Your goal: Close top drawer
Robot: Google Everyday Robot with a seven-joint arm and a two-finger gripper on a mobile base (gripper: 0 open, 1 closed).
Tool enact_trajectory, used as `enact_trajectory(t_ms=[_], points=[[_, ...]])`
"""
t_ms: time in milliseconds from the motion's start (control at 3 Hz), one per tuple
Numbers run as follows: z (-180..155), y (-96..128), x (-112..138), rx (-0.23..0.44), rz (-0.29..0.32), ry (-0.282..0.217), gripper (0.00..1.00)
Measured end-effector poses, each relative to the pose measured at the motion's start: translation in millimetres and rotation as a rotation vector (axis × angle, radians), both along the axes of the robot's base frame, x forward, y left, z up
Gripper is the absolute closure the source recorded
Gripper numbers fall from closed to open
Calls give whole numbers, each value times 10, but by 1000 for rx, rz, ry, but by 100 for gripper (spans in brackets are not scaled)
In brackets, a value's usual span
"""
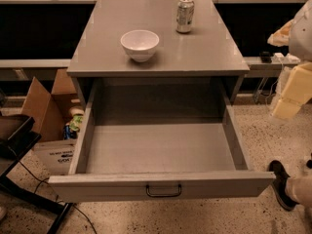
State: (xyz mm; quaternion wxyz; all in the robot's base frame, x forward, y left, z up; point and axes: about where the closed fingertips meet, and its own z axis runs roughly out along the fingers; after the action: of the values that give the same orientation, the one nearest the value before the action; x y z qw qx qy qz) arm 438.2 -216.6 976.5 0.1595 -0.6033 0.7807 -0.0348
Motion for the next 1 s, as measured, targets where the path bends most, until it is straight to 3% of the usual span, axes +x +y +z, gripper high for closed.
enact_trajectory(t_ms=[333, 667, 1000], points=[[-13, 14, -13, 2, -1, -2, 0], [-256, 6, -153, 20, -31, 34, 0], [-747, -52, -547, 62, -99, 105, 0]])
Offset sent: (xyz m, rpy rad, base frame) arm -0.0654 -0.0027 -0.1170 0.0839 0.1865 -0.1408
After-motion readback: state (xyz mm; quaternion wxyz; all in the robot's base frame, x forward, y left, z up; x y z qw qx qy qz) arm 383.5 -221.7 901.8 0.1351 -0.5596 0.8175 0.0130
